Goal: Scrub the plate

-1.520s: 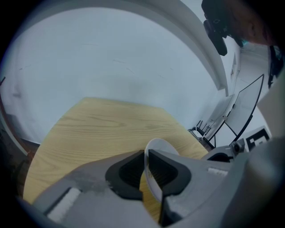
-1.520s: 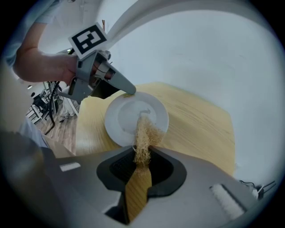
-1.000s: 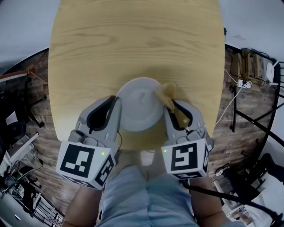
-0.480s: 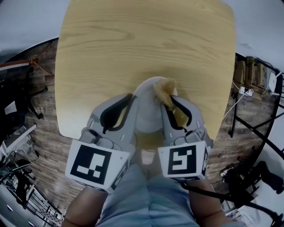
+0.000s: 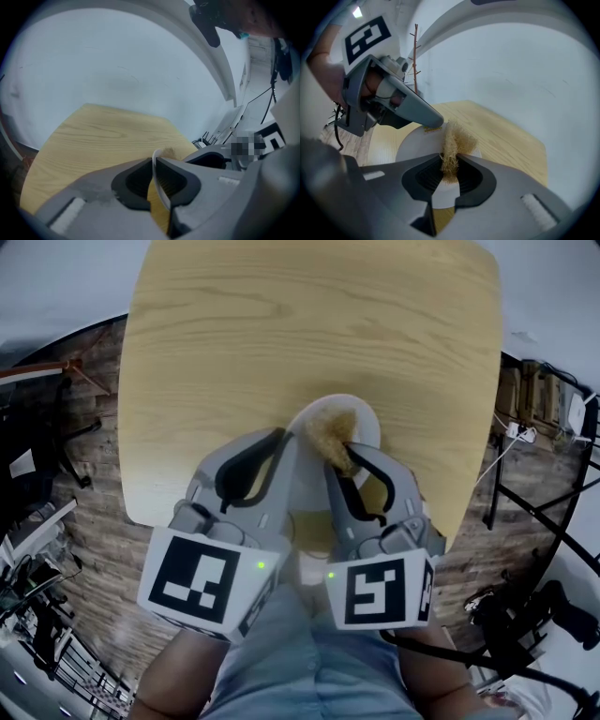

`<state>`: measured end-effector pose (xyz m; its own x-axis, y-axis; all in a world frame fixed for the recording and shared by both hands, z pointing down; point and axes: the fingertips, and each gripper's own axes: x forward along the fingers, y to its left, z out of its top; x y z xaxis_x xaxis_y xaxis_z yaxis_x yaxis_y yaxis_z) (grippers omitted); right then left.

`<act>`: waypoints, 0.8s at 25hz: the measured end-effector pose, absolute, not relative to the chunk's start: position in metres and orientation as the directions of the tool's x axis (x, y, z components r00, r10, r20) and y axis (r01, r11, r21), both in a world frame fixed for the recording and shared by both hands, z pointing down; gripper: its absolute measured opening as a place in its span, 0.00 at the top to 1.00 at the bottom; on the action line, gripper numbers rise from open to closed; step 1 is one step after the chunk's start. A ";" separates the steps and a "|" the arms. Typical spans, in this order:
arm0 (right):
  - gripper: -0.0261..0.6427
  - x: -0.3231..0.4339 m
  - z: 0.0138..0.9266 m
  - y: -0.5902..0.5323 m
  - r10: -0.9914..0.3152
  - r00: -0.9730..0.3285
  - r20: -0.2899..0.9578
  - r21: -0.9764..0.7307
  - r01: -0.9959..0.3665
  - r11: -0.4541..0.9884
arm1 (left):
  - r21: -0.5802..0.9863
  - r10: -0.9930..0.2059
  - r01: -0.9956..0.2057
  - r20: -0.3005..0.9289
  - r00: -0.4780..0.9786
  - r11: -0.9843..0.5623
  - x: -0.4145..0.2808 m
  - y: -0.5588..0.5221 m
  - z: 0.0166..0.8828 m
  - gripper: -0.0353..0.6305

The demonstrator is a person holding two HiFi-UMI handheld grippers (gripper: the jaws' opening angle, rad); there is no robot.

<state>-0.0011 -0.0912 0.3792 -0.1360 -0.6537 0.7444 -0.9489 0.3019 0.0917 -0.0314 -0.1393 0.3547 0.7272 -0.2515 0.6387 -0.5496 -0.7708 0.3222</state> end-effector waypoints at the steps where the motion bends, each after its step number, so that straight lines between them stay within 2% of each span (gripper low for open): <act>1: 0.86 -0.006 0.378 -0.091 -0.660 -0.149 0.736 0.091 -0.945 0.315 | 0.322 -0.252 -0.552 0.641 0.725 -0.769 -0.032 -0.140 0.355 0.88; 11: 0.86 -0.040 0.383 -0.069 -0.643 -0.249 0.724 0.044 -0.914 0.403 | 0.315 -0.259 -0.558 0.644 0.720 -0.767 -0.040 -0.139 0.359 0.88; 20: 0.86 -0.039 0.397 -0.036 -0.595 -0.272 0.756 -0.013 -0.916 0.401 | 0.287 -0.258 -0.549 0.655 0.711 -0.785 -0.036 -0.136 0.361 0.88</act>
